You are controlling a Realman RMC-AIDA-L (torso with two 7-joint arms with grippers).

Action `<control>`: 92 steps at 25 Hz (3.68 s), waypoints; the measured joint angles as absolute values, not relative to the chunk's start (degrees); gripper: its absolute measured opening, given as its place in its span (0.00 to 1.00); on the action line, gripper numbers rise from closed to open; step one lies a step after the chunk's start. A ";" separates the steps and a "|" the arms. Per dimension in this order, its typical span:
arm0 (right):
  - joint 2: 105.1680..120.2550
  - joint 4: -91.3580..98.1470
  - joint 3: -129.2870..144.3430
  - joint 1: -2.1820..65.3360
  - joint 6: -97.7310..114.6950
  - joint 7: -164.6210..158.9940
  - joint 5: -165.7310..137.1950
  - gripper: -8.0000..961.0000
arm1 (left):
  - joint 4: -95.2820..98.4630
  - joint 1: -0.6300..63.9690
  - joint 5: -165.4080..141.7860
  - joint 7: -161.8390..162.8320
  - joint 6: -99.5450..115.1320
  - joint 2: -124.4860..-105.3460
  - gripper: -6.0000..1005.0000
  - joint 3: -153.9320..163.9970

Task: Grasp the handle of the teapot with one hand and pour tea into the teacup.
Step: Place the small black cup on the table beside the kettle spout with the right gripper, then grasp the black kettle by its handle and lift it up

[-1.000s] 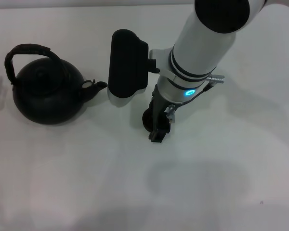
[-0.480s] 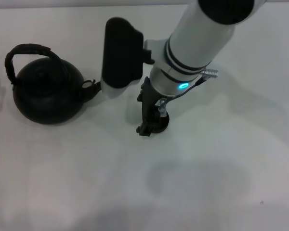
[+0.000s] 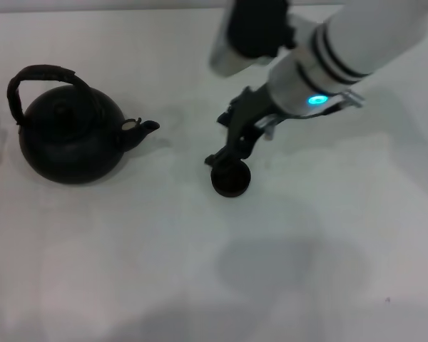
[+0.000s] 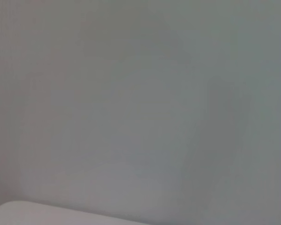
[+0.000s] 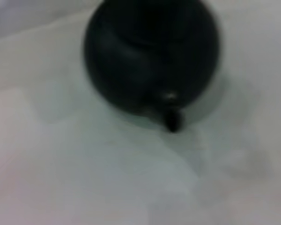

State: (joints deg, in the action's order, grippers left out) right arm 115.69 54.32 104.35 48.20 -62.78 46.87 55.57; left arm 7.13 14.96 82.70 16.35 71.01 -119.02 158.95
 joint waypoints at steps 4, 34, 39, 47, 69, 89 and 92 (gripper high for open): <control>115.68 54.71 94.92 42.58 -62.92 51.06 56.00 0.88 | 6.85 15.21 82.72 16.35 71.03 -119.05 0.78 158.74; 115.95 0.77 26.66 29.92 -57.05 167.63 126.60 0.87 | 6.81 14.08 82.89 16.35 71.21 -119.09 0.77 158.91; 115.65 0.85 24.19 29.32 -55.56 165.77 126.74 0.87 | 6.81 12.52 81.61 16.35 73.73 -119.16 0.77 159.03; 115.55 1.70 21.62 29.69 -50.64 162.70 127.08 0.87 | 6.50 6.83 72.84 13.30 80.48 -119.15 0.77 159.08; 115.49 2.11 21.44 30.74 -49.08 159.76 127.09 0.87 | 6.51 12.38 63.02 11.86 80.57 -119.27 0.77 159.00; 115.49 2.10 21.44 31.10 -48.85 159.45 127.02 0.87 | 6.57 15.25 65.37 11.86 75.75 -119.21 0.77 158.58; 115.49 2.06 21.44 31.11 -48.62 159.38 127.04 0.87 | 6.41 15.57 65.16 11.86 74.80 -119.07 0.76 158.86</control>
State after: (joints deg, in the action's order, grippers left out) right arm 115.49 2.06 21.44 31.11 -48.62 159.38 127.04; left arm 6.41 15.57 65.16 11.86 74.80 -119.07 158.86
